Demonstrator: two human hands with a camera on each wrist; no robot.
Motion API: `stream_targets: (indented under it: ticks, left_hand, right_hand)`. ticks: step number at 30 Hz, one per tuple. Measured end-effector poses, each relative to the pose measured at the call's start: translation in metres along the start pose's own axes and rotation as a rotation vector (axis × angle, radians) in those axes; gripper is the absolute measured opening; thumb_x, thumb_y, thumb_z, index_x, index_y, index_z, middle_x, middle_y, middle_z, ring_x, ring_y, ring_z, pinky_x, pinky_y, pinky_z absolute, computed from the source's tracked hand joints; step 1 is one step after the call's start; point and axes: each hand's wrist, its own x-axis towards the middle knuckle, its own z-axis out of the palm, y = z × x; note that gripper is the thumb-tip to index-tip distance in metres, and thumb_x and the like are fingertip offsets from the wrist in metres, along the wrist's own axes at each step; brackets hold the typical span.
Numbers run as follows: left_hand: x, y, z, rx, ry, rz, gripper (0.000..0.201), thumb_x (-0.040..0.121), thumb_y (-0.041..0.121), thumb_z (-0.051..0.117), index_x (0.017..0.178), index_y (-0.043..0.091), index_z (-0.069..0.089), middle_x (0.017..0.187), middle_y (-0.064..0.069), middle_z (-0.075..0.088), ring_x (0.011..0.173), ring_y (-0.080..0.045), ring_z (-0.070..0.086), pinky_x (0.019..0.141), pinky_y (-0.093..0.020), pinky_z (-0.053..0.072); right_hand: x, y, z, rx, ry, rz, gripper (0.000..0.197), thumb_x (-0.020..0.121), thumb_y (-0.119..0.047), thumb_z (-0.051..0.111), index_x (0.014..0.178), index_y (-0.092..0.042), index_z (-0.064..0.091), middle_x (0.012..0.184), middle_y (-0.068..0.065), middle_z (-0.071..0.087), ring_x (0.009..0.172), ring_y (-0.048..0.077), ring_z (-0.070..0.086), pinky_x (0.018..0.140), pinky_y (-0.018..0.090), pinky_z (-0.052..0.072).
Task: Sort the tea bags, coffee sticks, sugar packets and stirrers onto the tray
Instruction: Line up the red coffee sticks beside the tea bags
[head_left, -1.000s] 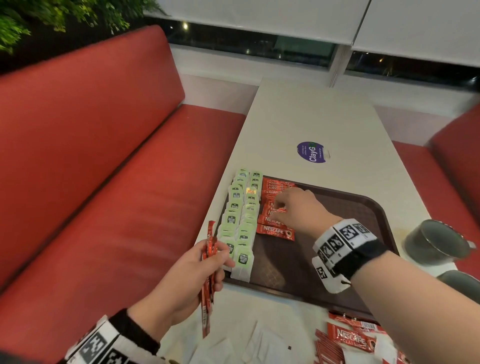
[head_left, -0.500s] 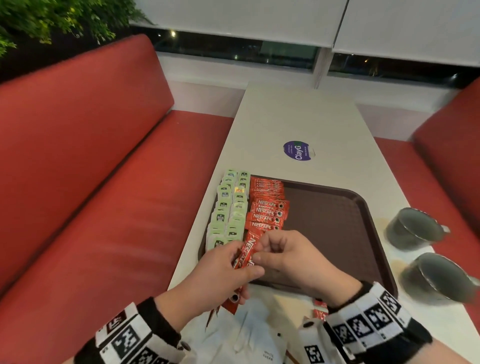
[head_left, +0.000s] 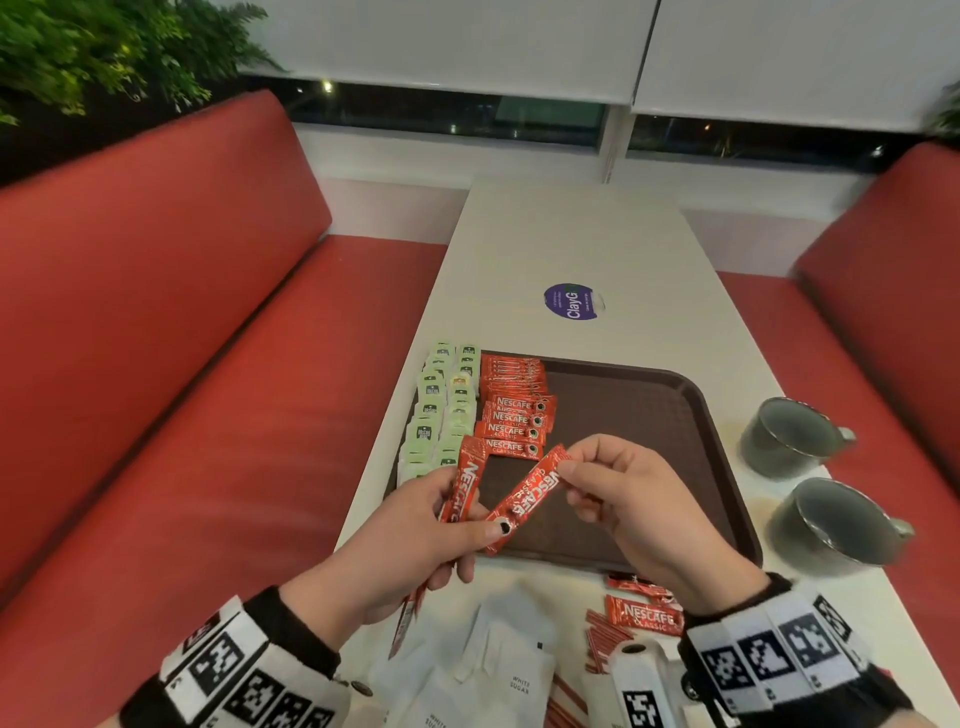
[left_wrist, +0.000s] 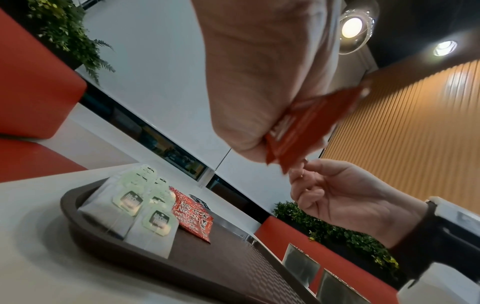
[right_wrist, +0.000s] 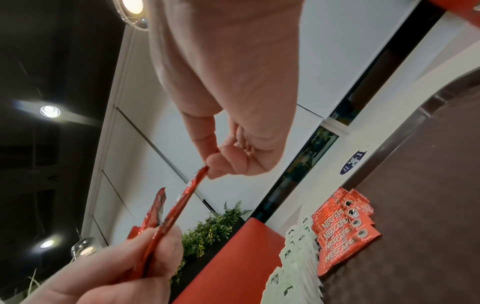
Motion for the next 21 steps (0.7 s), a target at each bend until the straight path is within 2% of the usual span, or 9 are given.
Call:
stream_targets:
  ticks: [4, 7, 10, 12, 14, 16, 18, 19, 21]
  left_hand:
    - [0.000, 0.000, 0.003, -0.008, 0.118, 0.065, 0.016, 0.085, 0.002, 0.065, 0.088, 0.004, 0.050, 0.052, -0.001, 0.054, 0.042, -0.011, 0.044, 0.038, -0.020, 0.030]
    - [0.005, -0.002, 0.006, -0.065, 0.213, 0.095, 0.017, 0.084, 0.002, 0.067, 0.086, 0.006, 0.051, 0.052, 0.000, 0.052, 0.041, -0.012, 0.043, 0.037, -0.020, 0.030]
    - [0.009, -0.004, 0.012, -0.060, 0.198, 0.093, 0.016, 0.083, 0.003, 0.068, 0.089, 0.011, 0.056, 0.054, 0.002, 0.054, 0.043, -0.011, 0.046, 0.038, -0.020, 0.032]
    - [0.009, -0.007, 0.014, -0.057, 0.180, 0.086, 0.016, 0.084, 0.005, 0.067, 0.094, 0.012, 0.058, 0.061, -0.004, 0.059, 0.043, -0.011, 0.046, 0.038, -0.021, 0.032]
    - [0.009, -0.010, 0.012, -0.086, 0.178, 0.062, 0.014, 0.086, 0.007, 0.065, 0.096, 0.006, 0.056, 0.069, -0.010, 0.063, 0.044, -0.012, 0.046, 0.038, -0.021, 0.032]
    - [0.008, -0.016, 0.005, -0.140, 0.185, 0.007, 0.015, 0.089, 0.009, 0.061, 0.100, 0.003, 0.053, 0.071, -0.007, 0.065, 0.044, -0.013, 0.046, 0.037, -0.020, 0.030]
    - [0.006, -0.021, -0.004, -0.181, 0.195, -0.047, 0.008, 0.092, 0.010, 0.056, 0.099, 0.007, 0.053, 0.076, -0.008, 0.062, 0.045, -0.015, 0.045, 0.036, -0.020, 0.028]
    - [0.004, -0.023, -0.008, -0.191, 0.196, -0.062, 0.004, 0.093, 0.011, 0.054, 0.097, 0.010, 0.053, 0.078, -0.009, 0.059, 0.046, -0.016, 0.045, 0.037, -0.019, 0.026]
    - [0.000, -0.024, -0.016, -0.177, 0.197, -0.080, 0.005, 0.096, 0.017, 0.052, 0.094, 0.013, 0.052, 0.078, -0.009, 0.055, 0.044, -0.015, 0.044, 0.036, -0.018, 0.024]
  right_hand:
    - [-0.003, -0.003, 0.001, 0.025, 0.000, -0.031, 0.006, 0.085, 0.000, 0.063, 0.080, -0.004, 0.062, 0.068, 0.009, 0.063, 0.056, 0.011, 0.051, 0.052, 0.021, 0.039]
    - [-0.003, -0.001, 0.010, 0.026, -0.063, -0.009, 0.006, 0.079, -0.004, 0.071, 0.083, -0.004, 0.066, 0.076, 0.012, 0.066, 0.062, 0.011, 0.057, 0.054, 0.021, 0.042]
    - [0.000, 0.004, 0.027, -0.085, -0.084, -0.045, 0.008, 0.083, -0.005, 0.070, 0.077, -0.008, 0.064, 0.074, 0.009, 0.066, 0.064, 0.010, 0.058, 0.059, 0.022, 0.044]
    - [0.003, -0.001, 0.036, -0.099, -0.091, -0.126, 0.013, 0.086, -0.003, 0.065, 0.076, -0.011, 0.066, 0.076, 0.006, 0.069, 0.069, 0.013, 0.060, 0.066, 0.024, 0.048]
    - [0.013, -0.011, 0.035, -0.144, -0.051, -0.215, 0.017, 0.088, 0.000, 0.062, 0.080, -0.013, 0.069, 0.075, 0.000, 0.071, 0.069, 0.011, 0.063, 0.067, 0.021, 0.051]
    - [0.034, -0.017, 0.024, -0.368, 0.057, -0.269, 0.014, 0.089, -0.004, 0.062, 0.085, -0.014, 0.071, 0.074, -0.003, 0.071, 0.065, 0.007, 0.065, 0.067, 0.022, 0.053]
    - [0.063, -0.014, 0.007, -0.670, 0.110, -0.244, 0.009, 0.088, -0.011, 0.065, 0.087, -0.017, 0.070, 0.074, -0.005, 0.069, 0.063, 0.005, 0.064, 0.071, 0.027, 0.054]
    - [0.076, -0.010, 0.000, -0.807, 0.094, -0.202, 0.007, 0.087, -0.013, 0.067, 0.086, -0.020, 0.068, 0.073, -0.007, 0.066, 0.063, 0.005, 0.063, 0.072, 0.029, 0.054]
    - [0.100, 0.000, -0.007, -1.054, 0.013, -0.107, 0.012, 0.084, -0.016, 0.070, 0.079, -0.024, 0.062, 0.076, -0.008, 0.062, 0.070, 0.013, 0.063, 0.072, 0.031, 0.054]
